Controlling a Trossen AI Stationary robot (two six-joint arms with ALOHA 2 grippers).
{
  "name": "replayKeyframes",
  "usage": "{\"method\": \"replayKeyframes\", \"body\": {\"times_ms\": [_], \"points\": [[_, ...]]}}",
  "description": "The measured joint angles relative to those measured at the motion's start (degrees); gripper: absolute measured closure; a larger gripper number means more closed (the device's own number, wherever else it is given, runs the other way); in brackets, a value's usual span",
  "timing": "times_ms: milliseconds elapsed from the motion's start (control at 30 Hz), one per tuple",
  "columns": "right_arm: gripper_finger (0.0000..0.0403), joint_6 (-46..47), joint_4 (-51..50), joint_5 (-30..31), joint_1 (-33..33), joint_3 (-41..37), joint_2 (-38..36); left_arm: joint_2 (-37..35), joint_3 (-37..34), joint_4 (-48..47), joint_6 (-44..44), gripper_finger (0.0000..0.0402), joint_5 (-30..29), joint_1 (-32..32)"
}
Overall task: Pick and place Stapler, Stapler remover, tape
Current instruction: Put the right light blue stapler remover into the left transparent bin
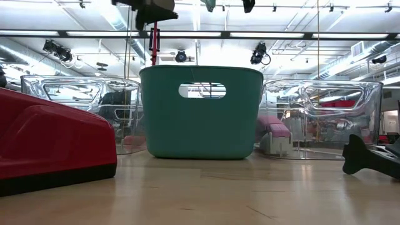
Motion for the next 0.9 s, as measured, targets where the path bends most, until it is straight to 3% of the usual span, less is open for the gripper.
{"method": "replayKeyframes", "body": {"times_ms": [300, 633, 900], "points": [[0.0403, -0.4, -0.9, 0.6, 0.0, 0.0, 0.0, 7.7, 7.2, 0.5, -0.2, 0.0136, 2.2, 1.1], [0.0403, -2.4, -1.5, 2.6, 0.0, 0.0, 0.0, 10.9, 9.7, 0.5, -0.4, 0.0137, 4.7, 1.5], [0.0403, -2.4, -3.0, 2.6, 0.0, 0.0, 0.0, 10.9, 9.7, 0.4, -1.0, 0.0178, 5.1, 1.9]]}}
